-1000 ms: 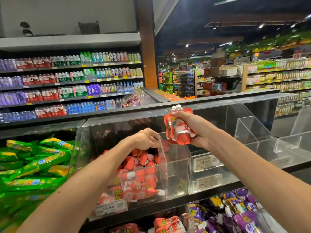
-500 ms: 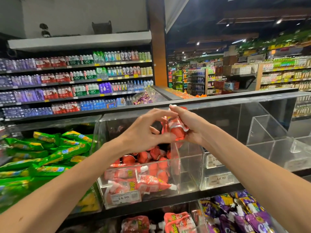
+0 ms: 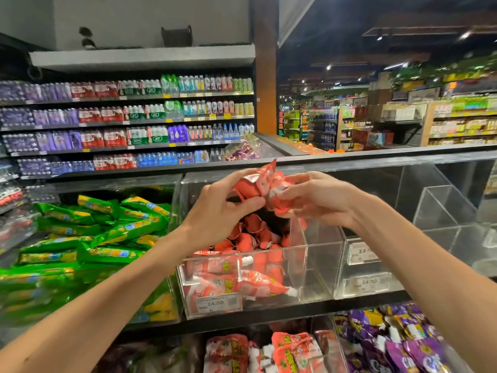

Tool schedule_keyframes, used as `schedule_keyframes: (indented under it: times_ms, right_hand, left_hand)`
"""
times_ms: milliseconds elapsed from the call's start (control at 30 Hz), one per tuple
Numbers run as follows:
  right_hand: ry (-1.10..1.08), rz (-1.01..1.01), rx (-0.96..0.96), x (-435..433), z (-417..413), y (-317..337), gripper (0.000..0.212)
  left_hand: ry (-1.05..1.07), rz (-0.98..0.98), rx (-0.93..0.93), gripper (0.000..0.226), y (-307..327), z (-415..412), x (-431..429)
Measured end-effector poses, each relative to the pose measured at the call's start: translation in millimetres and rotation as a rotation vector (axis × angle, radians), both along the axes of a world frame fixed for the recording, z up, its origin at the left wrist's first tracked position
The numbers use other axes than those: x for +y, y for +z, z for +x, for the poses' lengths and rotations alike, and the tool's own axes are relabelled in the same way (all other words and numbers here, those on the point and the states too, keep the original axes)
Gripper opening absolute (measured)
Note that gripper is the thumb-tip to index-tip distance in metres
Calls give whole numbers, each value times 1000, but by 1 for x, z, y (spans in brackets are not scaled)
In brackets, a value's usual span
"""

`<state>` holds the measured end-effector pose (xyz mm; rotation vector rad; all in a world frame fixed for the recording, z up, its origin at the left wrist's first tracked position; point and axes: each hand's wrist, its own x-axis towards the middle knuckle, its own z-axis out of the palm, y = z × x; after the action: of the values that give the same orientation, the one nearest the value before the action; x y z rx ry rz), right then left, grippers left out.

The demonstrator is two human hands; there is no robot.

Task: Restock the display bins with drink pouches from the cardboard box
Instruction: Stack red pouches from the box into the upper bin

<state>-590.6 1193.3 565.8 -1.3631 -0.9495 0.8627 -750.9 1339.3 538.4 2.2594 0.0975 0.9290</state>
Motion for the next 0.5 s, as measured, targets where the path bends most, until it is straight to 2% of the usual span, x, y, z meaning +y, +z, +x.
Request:
schedule_keyframes:
  times_ms: [67,133,233,267,400,500]
  right_hand:
    - [-54,-39,-141,-9,-1,3,20]
    - [-130,-148,-410,-12,-2,5,32]
    - [-198,-417,-1160,3,-4,6,29]
    - [-188,-463,-1338,12,-6,5,25]
    - [-132,-637,-1679,52,-13,-3,14]
    - [-89,-797,-1744,74,-11,-13,25]
  left_hand:
    - [-27,-22,-19,40,1,-11,5]
    - [-33,-11,13,35,1,-22,13]
    - [0,58,102,47,1,-30,26]
    - [15,83,130,50,1,-32,29]
    - [64,174,225,54,1,-33,38]
    - [89,228,280,56,1,-35,43]
